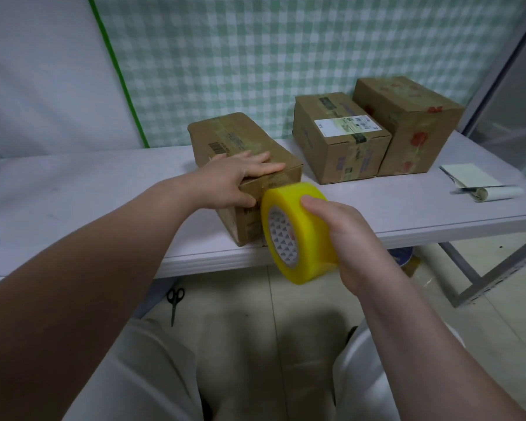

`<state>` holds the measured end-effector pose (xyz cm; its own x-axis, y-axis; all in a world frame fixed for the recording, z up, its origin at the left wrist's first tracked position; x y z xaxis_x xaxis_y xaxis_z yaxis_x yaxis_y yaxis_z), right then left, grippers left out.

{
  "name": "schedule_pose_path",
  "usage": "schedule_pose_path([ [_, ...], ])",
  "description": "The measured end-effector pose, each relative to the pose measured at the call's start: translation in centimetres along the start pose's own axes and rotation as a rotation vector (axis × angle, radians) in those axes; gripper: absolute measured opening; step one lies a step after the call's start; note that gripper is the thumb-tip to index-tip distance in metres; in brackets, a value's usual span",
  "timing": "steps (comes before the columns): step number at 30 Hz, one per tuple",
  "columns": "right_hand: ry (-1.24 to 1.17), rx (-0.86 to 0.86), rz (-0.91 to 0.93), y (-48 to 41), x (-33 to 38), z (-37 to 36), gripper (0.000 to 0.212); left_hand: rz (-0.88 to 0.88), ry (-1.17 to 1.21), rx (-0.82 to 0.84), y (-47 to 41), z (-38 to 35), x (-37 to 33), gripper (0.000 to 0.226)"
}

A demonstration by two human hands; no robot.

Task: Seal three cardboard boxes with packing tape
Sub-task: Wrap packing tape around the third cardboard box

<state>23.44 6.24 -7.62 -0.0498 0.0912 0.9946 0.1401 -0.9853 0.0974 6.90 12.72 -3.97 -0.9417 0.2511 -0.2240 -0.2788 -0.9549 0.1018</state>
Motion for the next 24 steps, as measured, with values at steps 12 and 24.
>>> schedule_pose_path([
  [12, 0.149, -0.053, -0.243, 0.0, -3.9, -0.2, 0.067, 0.100, 0.050, 0.070, 0.0, 0.4, -0.2, 0.087],
  [24, 0.087, -0.026, -0.208, 0.0, -4.3, 0.5, 0.048, 0.166, 0.089, -0.164, 0.6, 0.5, 0.5, 0.060],
])
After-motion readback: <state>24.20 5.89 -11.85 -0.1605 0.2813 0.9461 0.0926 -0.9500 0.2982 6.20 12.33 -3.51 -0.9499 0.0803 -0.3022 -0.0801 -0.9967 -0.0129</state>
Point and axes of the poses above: each hand's wrist, its own y-axis away from the middle knuckle, its own z-axis out of the back of the hand, x = y × z, the point moved 8 cm from there along -y, towards the middle knuckle, and after that the axes turned 8 degrees about z, right-handed, at the moved point
